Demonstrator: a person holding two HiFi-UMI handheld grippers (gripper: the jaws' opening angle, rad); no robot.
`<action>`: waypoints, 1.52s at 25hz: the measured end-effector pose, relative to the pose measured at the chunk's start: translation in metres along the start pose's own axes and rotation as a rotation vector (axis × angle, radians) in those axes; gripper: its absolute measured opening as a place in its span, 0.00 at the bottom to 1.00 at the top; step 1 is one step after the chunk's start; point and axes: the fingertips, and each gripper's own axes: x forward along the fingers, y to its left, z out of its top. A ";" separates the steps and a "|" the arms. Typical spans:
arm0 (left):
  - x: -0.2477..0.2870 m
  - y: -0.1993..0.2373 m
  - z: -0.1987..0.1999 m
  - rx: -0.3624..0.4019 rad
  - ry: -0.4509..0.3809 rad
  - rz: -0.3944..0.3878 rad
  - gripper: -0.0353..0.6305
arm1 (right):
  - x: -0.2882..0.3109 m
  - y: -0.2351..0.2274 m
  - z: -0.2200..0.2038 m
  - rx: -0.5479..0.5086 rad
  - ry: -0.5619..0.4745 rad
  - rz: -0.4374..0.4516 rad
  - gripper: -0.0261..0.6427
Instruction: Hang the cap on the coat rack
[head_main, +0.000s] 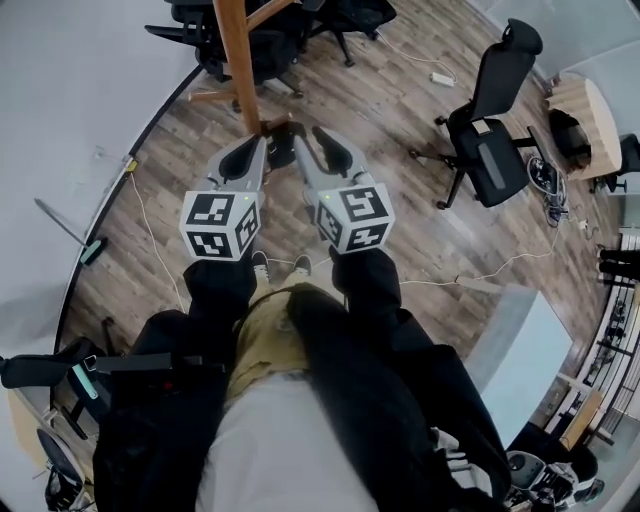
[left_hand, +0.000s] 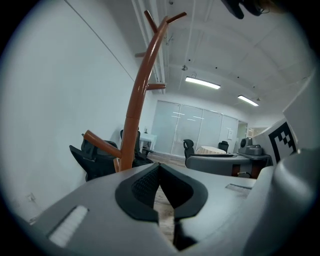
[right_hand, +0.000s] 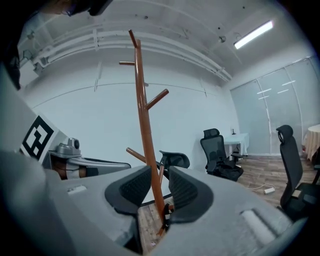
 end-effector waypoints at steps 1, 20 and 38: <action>0.000 -0.002 0.005 0.005 -0.010 -0.004 0.05 | -0.002 0.002 0.006 -0.003 -0.014 0.000 0.19; -0.005 -0.014 0.075 0.096 -0.188 0.019 0.05 | -0.002 0.029 0.075 -0.082 -0.180 0.042 0.03; -0.009 0.009 0.081 0.087 -0.193 0.034 0.05 | 0.006 0.043 0.084 -0.169 -0.185 0.048 0.03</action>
